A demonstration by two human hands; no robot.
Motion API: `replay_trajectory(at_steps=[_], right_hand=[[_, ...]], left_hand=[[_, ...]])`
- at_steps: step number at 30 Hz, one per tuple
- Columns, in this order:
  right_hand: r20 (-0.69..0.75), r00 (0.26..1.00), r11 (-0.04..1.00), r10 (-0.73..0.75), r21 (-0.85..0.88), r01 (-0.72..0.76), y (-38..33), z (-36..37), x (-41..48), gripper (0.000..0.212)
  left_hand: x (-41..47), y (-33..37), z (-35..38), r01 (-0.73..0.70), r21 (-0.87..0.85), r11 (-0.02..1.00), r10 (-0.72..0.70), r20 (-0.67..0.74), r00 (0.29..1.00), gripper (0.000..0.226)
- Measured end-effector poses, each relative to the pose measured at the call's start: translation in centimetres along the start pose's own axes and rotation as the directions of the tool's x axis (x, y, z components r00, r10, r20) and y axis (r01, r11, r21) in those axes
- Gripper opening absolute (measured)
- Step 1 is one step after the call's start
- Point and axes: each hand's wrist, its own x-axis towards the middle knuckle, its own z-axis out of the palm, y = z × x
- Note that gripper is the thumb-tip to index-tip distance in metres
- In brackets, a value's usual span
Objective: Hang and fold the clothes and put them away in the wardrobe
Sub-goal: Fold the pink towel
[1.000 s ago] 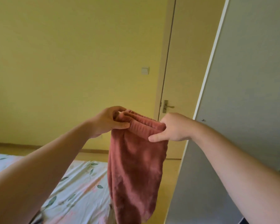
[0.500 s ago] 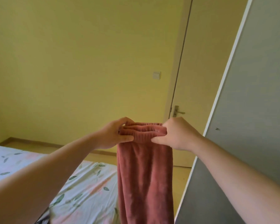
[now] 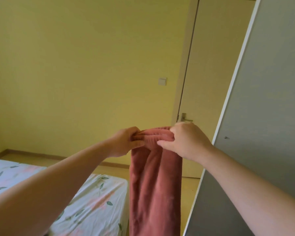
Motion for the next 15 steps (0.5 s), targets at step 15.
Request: replay_trajectory(at_steps=[15], right_hand=[[-0.126,0.992,0.999,-0.025,-0.028,0.022,0.6,1.3,-0.3,0.05]], left_hand=[[1.6,0.9,-0.6,-0.021,-0.118,0.993,0.016,-0.04,0.999,0.024]])
